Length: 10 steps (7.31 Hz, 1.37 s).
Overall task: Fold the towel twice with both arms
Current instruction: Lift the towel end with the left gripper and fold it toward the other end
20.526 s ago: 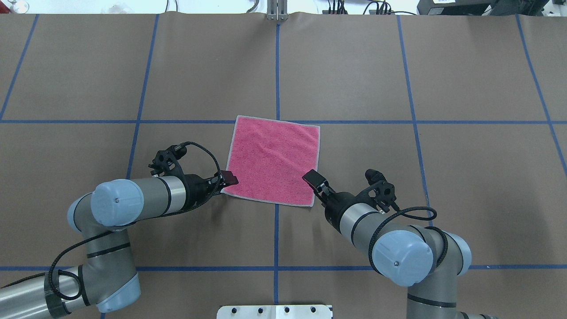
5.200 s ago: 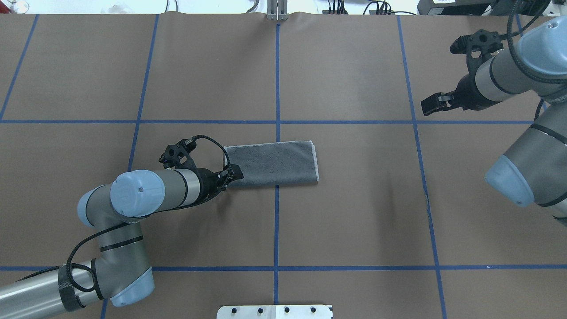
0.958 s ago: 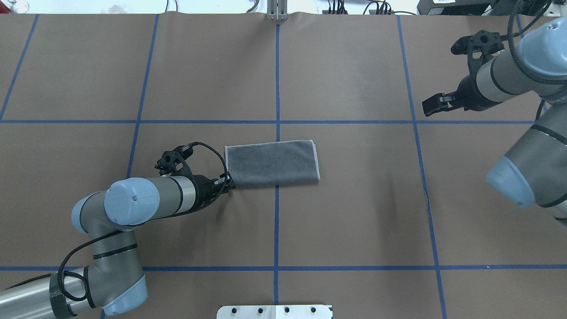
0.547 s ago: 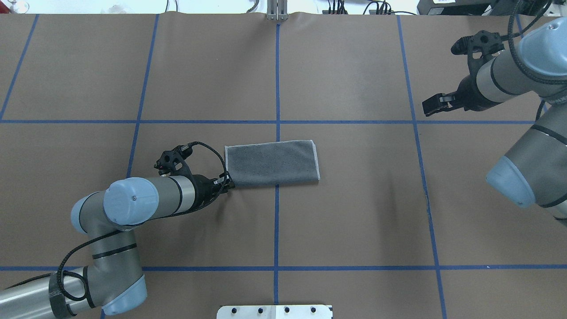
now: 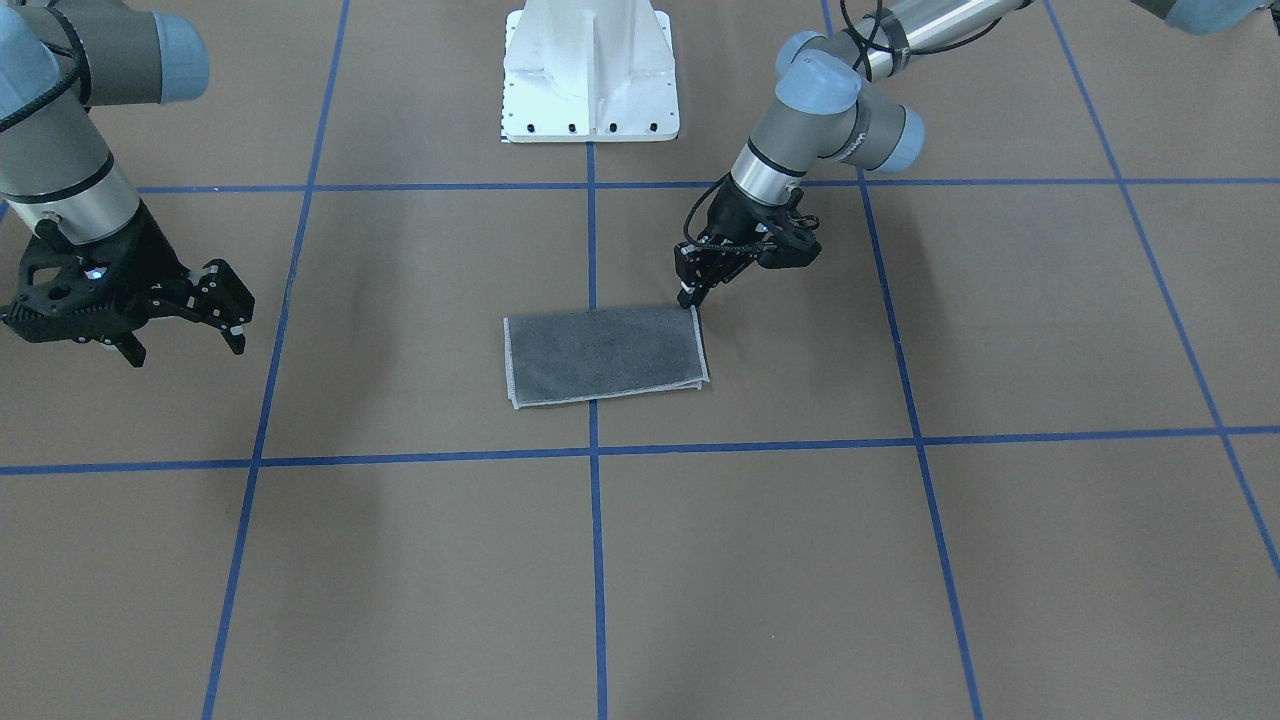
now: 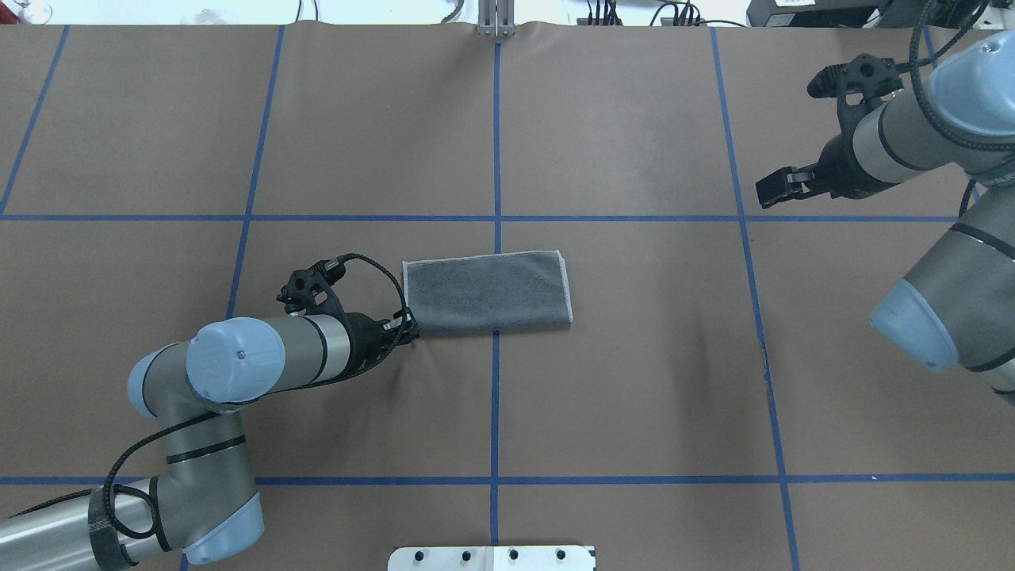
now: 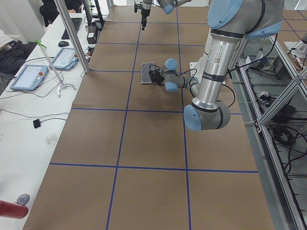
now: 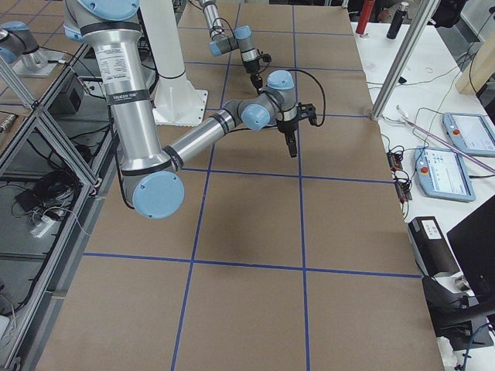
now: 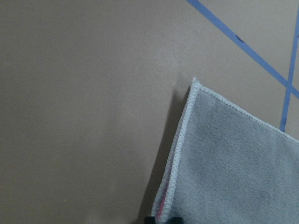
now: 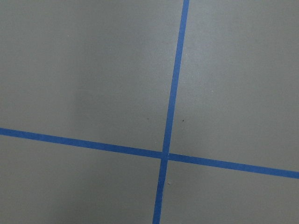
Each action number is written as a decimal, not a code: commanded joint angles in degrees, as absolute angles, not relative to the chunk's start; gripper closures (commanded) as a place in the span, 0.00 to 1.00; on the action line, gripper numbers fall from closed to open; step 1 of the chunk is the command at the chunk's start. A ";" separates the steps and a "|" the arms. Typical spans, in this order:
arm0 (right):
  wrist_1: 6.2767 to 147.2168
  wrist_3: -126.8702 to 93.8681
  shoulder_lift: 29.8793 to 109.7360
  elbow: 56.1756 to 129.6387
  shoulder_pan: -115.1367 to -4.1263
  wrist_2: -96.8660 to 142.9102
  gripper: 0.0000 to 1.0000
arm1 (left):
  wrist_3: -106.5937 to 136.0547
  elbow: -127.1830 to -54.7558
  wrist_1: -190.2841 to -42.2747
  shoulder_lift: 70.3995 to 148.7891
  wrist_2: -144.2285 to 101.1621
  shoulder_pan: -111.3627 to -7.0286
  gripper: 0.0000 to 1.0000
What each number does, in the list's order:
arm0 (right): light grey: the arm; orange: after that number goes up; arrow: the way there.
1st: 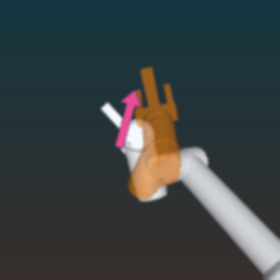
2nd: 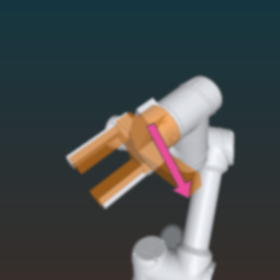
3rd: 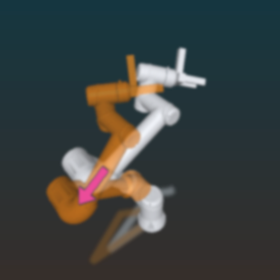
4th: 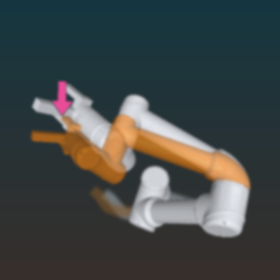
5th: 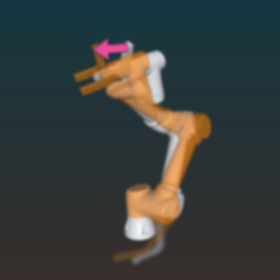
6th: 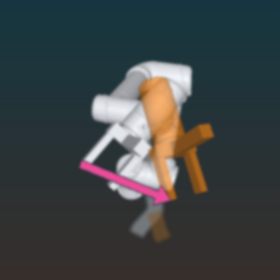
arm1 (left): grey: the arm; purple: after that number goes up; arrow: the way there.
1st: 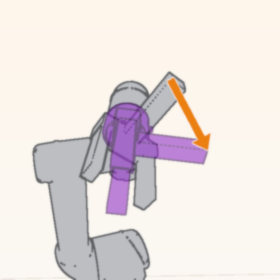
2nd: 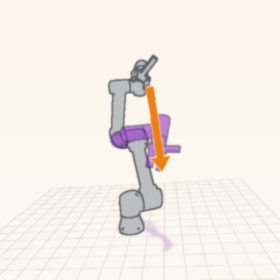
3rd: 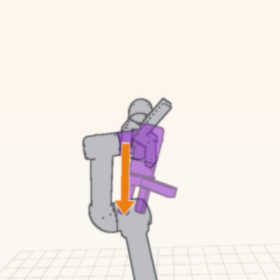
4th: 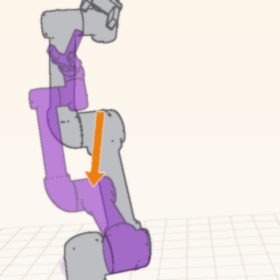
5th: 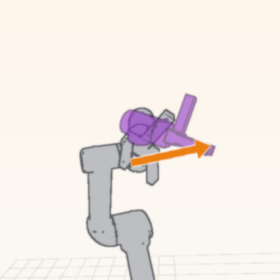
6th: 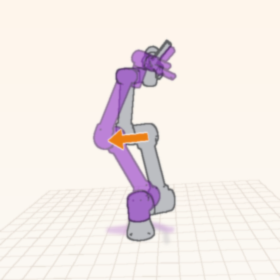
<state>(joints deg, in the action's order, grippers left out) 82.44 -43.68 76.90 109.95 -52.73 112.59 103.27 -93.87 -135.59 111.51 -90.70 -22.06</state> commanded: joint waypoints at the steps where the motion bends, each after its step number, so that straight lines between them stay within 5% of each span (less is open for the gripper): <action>1: 82.44 -43.68 76.90 109.95 -52.73 112.59 0.01 | 103.27 -93.95 -135.62 111.53 -90.70 -22.32 0.89; 2: 82.44 -43.68 76.90 109.95 -52.73 112.59 0.01 | 103.27 -94.13 -135.62 111.53 -90.70 -22.50 1.00; 10: 82.44 -35.98 81.46 109.86 -57.46 116.79 0.00 | 93.45 -102.30 -134.92 107.14 -93.78 -22.85 1.00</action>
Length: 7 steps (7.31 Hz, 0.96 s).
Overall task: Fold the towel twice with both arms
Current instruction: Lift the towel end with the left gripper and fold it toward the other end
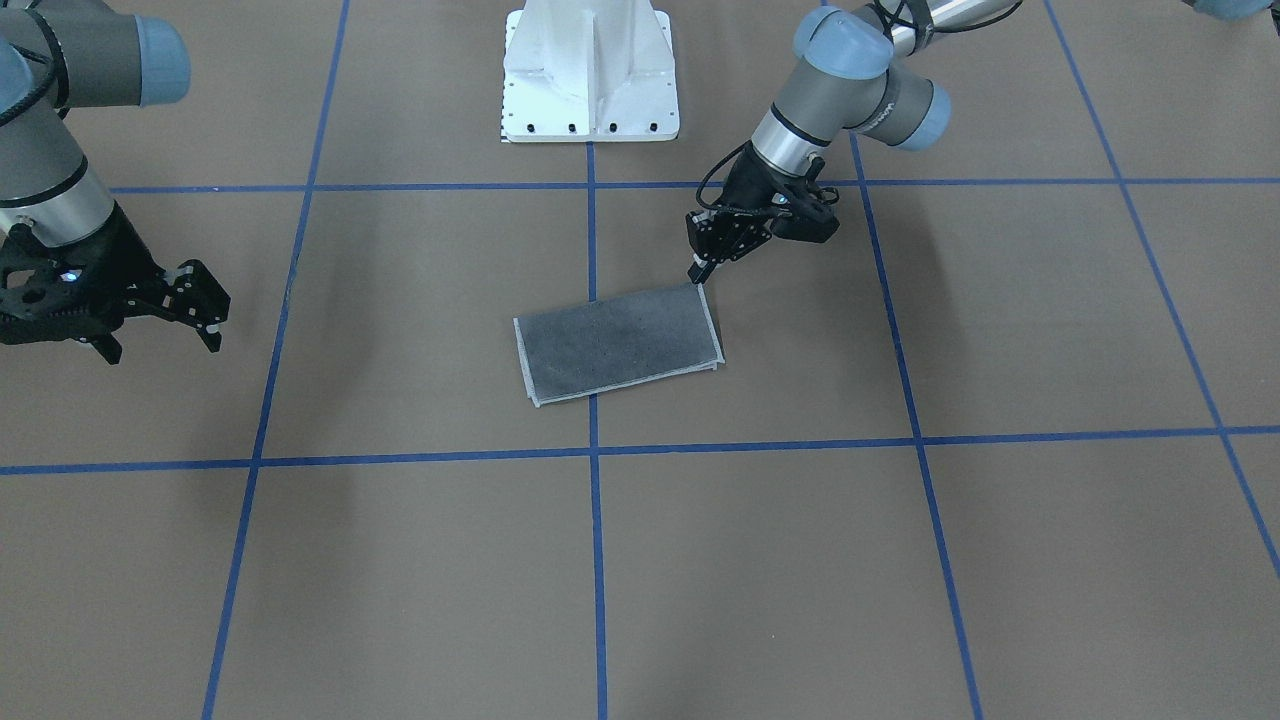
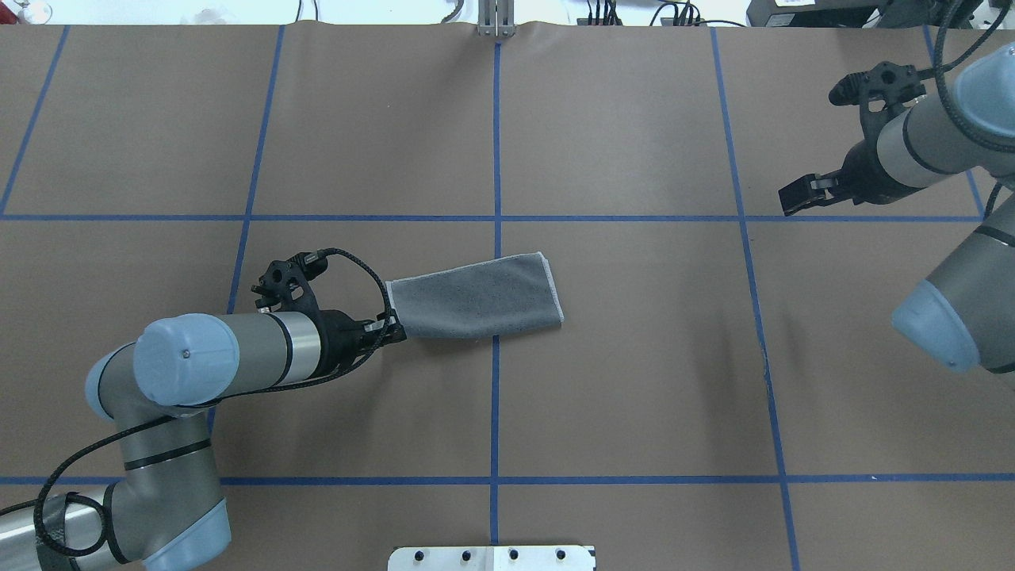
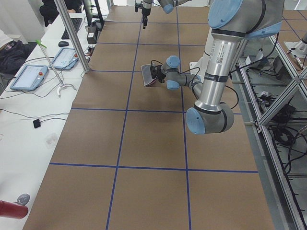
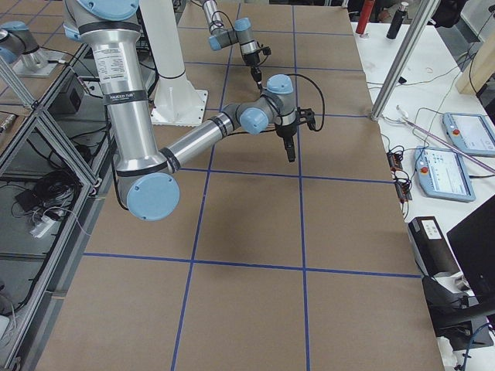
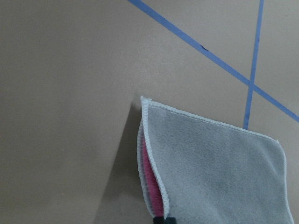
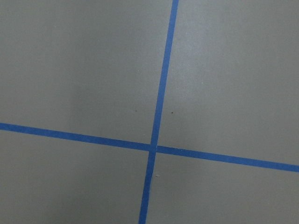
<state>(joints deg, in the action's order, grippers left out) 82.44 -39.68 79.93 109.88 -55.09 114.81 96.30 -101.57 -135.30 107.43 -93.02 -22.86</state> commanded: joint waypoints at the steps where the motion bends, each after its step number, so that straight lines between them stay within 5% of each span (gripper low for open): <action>1: 82.44 -34.90 82.34 109.78 -58.44 116.89 0.00 | 91.34 -101.96 -134.83 107.66 -93.78 -22.59 1.00; 4: 82.44 -34.98 82.44 109.78 -58.71 116.81 0.00 | 91.23 -99.25 -122.48 118.51 -93.25 -22.33 1.00; 7: 82.44 -34.98 82.44 109.69 -58.71 116.72 0.00 | 91.14 -86.51 -122.17 131.63 -92.99 -22.76 1.00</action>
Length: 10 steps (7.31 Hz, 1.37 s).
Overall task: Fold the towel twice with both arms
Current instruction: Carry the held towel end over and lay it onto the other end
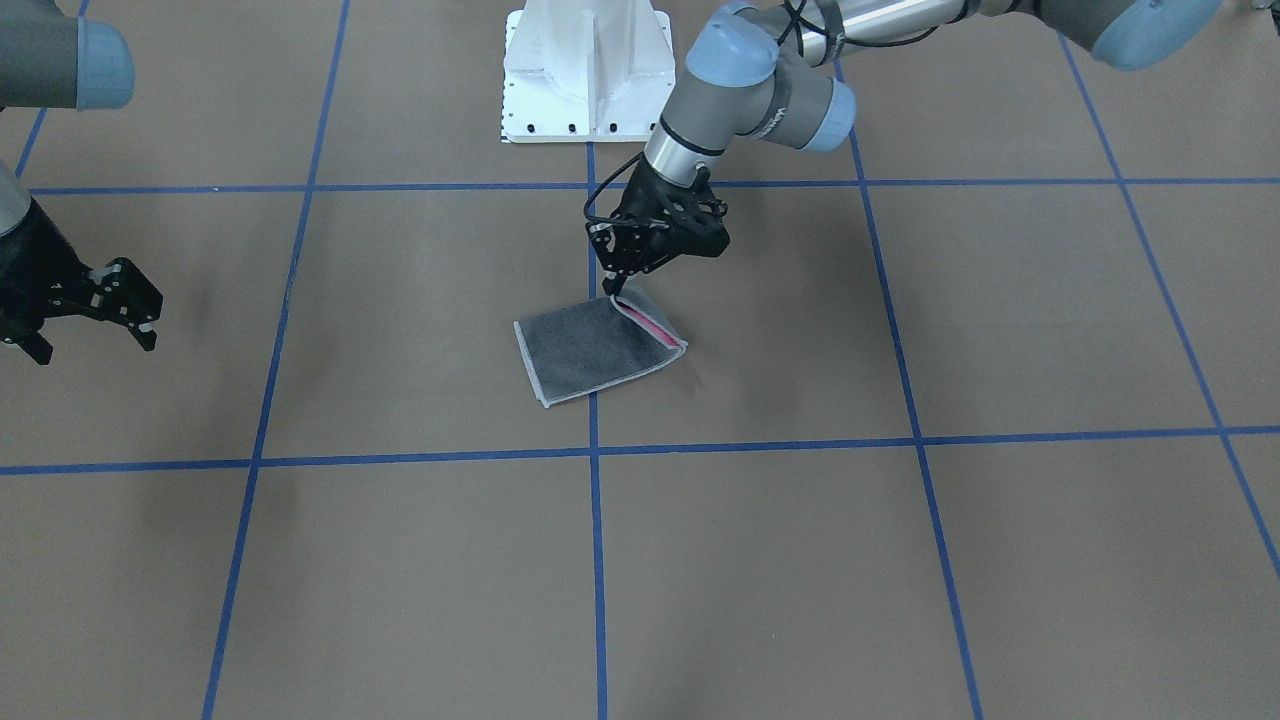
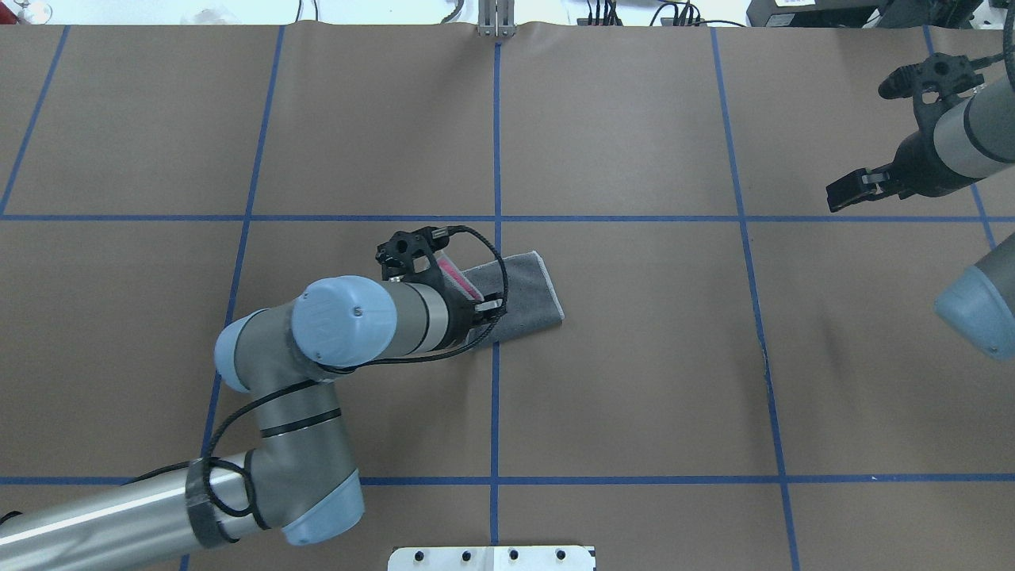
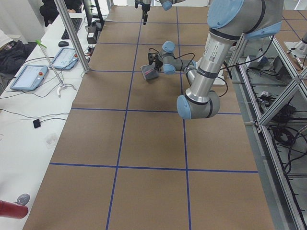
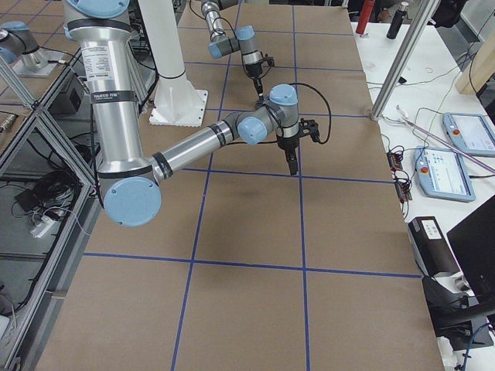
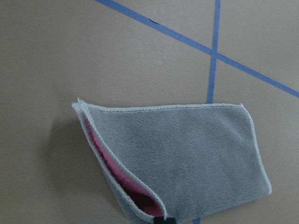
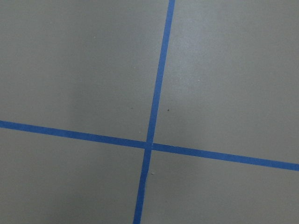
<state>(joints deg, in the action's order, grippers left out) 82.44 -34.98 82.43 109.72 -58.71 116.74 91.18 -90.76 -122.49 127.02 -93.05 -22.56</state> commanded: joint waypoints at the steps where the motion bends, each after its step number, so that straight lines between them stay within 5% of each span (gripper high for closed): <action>1: 82.44 -34.98 82.44 109.60 -58.62 116.63 0.00 | 91.14 -86.40 -122.17 132.01 -92.99 -22.85 1.00; 10: 82.44 -35.24 82.35 109.51 -58.71 116.63 0.00 | 90.35 -80.07 -122.17 139.39 -92.11 -23.29 1.00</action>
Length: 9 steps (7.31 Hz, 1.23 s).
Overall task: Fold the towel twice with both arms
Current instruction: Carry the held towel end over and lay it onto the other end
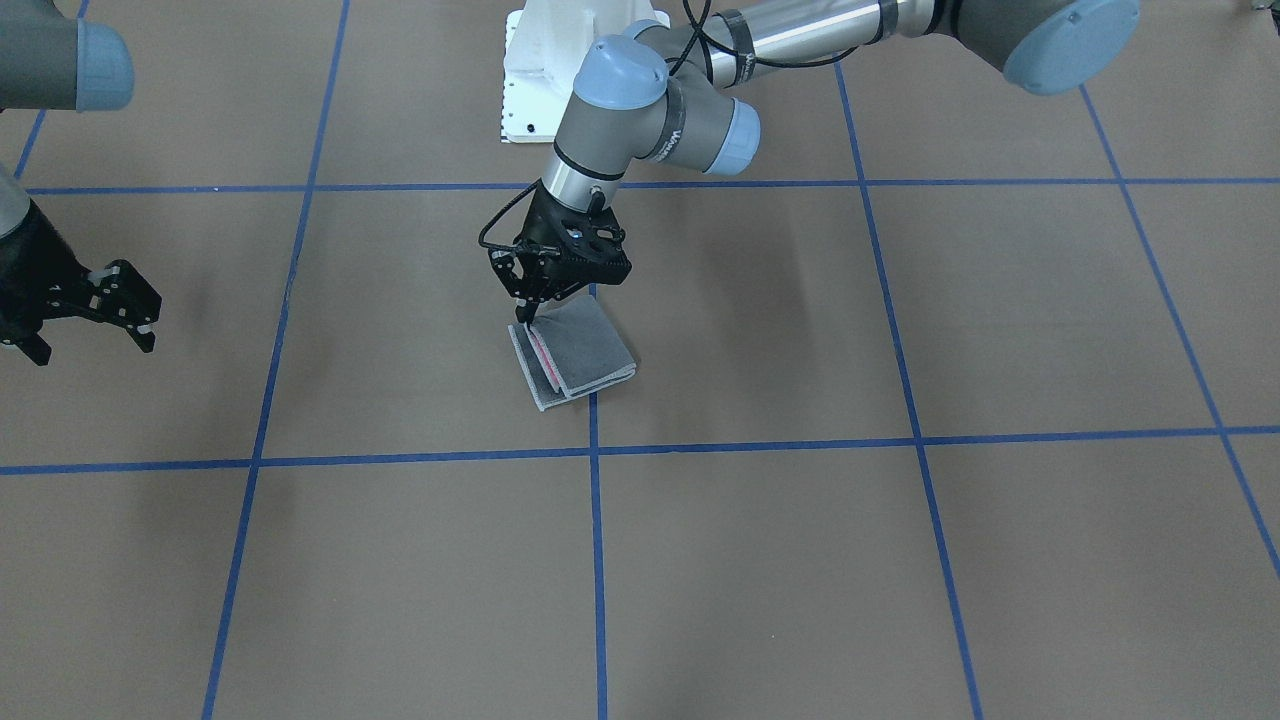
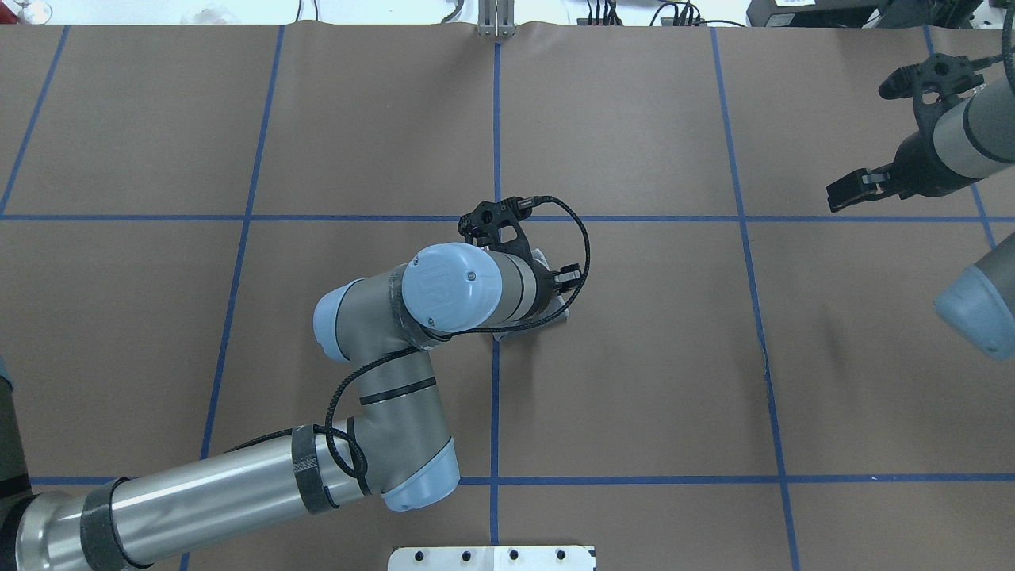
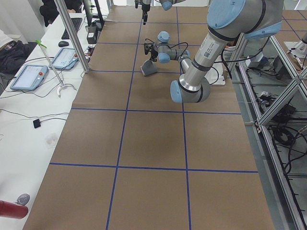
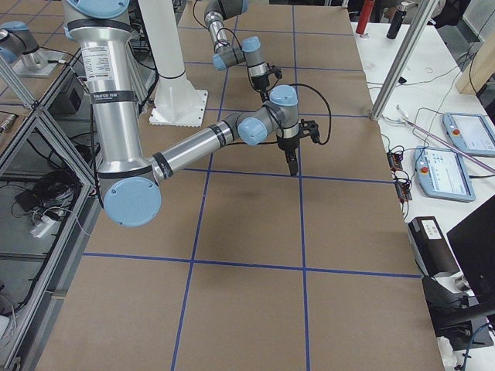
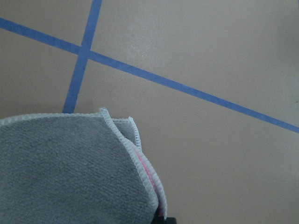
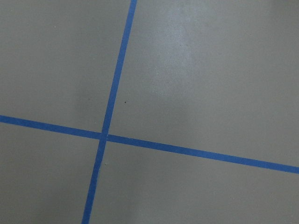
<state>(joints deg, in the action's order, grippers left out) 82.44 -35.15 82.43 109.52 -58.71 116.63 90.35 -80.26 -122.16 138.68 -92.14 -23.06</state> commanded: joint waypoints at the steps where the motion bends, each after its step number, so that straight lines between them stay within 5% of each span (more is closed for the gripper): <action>1: 82.44 -35.33 82.44 109.51 -58.71 116.63 0.00 | 90.44 -80.16 -122.60 139.39 -92.20 -24.16 1.00; 6: 82.44 -35.42 82.44 109.51 -58.71 116.54 0.00 | 90.97 -79.55 -122.61 139.39 -91.76 -26.63 1.00; 9: 82.44 -35.42 82.53 109.51 -58.71 116.54 0.00 | 90.97 -72.88 -122.61 143.86 -88.24 -26.54 1.00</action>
<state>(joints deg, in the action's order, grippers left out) 82.44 -35.42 82.51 109.57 -58.71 116.54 90.96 -75.80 -122.52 141.57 -89.00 -26.55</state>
